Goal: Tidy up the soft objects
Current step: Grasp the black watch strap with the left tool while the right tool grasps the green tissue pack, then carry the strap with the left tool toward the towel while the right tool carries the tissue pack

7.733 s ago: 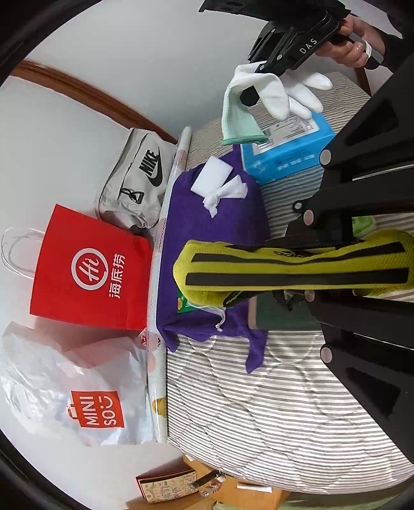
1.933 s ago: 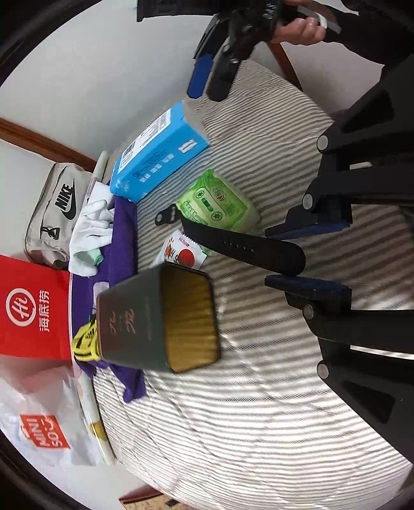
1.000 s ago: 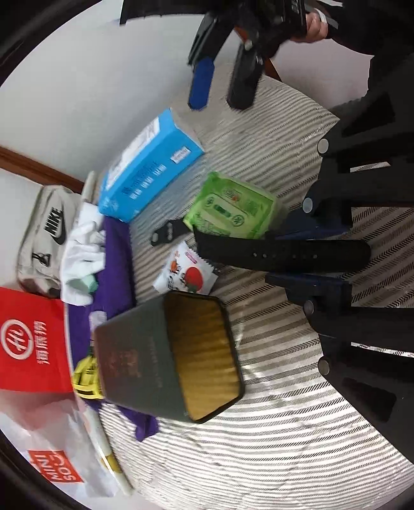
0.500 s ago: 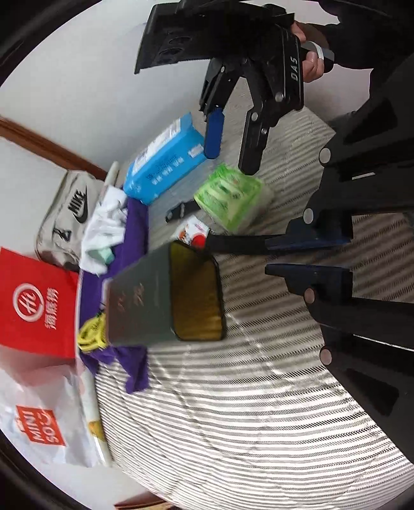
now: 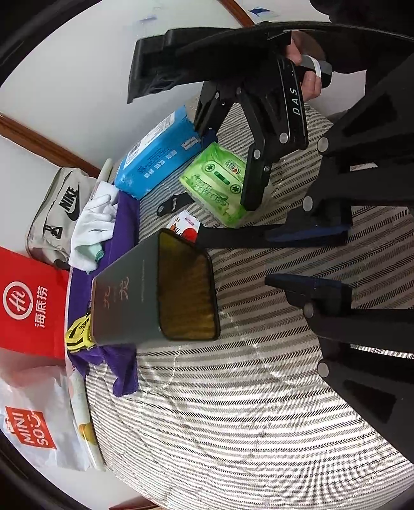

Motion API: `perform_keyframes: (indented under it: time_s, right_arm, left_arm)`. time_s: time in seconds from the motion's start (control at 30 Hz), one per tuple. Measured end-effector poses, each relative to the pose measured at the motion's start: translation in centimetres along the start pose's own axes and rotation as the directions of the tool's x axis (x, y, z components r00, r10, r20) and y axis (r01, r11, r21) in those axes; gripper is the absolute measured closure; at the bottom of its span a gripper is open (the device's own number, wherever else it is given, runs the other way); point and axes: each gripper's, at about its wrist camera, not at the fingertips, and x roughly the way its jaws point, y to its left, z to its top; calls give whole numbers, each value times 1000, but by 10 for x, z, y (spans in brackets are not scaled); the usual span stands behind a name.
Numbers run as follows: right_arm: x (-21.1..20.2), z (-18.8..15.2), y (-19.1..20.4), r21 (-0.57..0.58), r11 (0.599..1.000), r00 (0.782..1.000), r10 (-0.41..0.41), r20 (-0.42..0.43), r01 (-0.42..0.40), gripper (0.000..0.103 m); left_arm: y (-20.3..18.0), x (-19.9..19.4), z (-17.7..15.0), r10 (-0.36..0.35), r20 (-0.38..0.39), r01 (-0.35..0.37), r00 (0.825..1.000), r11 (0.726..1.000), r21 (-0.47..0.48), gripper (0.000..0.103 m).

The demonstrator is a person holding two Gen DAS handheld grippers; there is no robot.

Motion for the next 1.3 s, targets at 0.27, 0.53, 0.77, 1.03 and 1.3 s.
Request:
perform_keyframes:
  time_s: [0.27,0.53,0.77,1.03,1.3]
  right_arm:
    - [-22,-18,0,-28,999,999,17,38,-16,44]
    - [-60,-45,-18,21,1000,997,-13,77,11,45]
    - [-89,-73,-50,91,993,992,-79,100,70,45]
    - [-93,-86,-84,168,982,988,-108,112,89,45]
    - [-79,-94,-93,187,980,991,-92,99,72,46]
  left_arm:
    - [-24,18,0,65,-43,-62,997,995,72,68]
    - [-54,37,5,250,-17,-243,968,951,190,74]
    - [-58,34,0,276,-12,-269,961,946,182,83]
    - [-63,37,-1,290,14,-288,957,945,152,81]
    - [-64,30,-4,277,36,-279,960,953,119,84]
